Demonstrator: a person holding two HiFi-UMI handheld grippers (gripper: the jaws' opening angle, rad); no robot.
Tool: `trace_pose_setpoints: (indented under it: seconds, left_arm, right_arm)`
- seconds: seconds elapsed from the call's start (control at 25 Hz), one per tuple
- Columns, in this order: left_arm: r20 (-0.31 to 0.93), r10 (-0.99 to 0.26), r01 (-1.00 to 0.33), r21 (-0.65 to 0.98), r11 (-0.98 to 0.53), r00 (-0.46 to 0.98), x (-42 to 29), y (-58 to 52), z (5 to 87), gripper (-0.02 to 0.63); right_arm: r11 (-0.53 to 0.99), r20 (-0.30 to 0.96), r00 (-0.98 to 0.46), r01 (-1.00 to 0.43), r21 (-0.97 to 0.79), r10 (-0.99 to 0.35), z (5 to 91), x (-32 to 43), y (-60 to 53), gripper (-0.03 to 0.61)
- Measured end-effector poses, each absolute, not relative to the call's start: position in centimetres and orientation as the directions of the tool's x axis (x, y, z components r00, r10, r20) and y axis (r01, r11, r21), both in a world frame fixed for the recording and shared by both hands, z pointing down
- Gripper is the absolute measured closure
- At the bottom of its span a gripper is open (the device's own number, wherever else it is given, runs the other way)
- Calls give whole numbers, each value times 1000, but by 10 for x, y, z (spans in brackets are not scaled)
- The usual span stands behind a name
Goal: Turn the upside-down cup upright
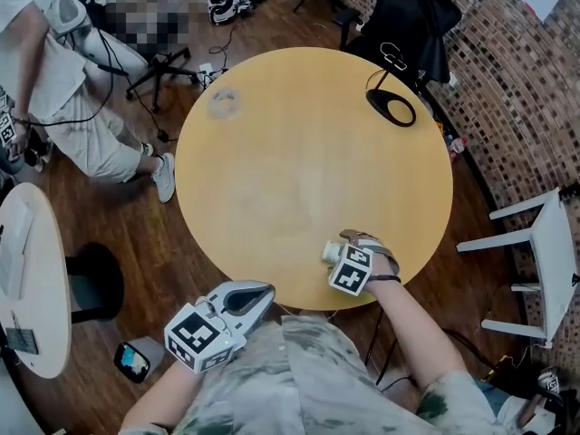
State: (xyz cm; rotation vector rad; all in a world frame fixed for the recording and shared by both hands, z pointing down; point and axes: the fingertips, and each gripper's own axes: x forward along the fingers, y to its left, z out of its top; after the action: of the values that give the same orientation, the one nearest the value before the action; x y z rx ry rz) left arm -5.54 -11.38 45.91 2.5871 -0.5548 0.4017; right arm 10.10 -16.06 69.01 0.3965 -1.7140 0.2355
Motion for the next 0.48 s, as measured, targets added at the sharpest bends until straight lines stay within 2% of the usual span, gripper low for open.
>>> trace_pose_setpoints:
  seconds: [0.16,0.24,0.48]
  left_arm:
    - [374,-320,-459,381,-803,871,-68,-113,463,607]
    - [376,-324,-465,388,-796,868,-76,-112,465,607]
    - [383,-339,-483,389,-784,859,-92,-113,471,607]
  right_arm:
    - [932,994,-75,-360,50,-83,710,97,-165,219]
    - [935,996,-44,-350,53,-73,717,99,-165,286]
    - [922,985,-103,-378,90,-138,708,94,-170,295]
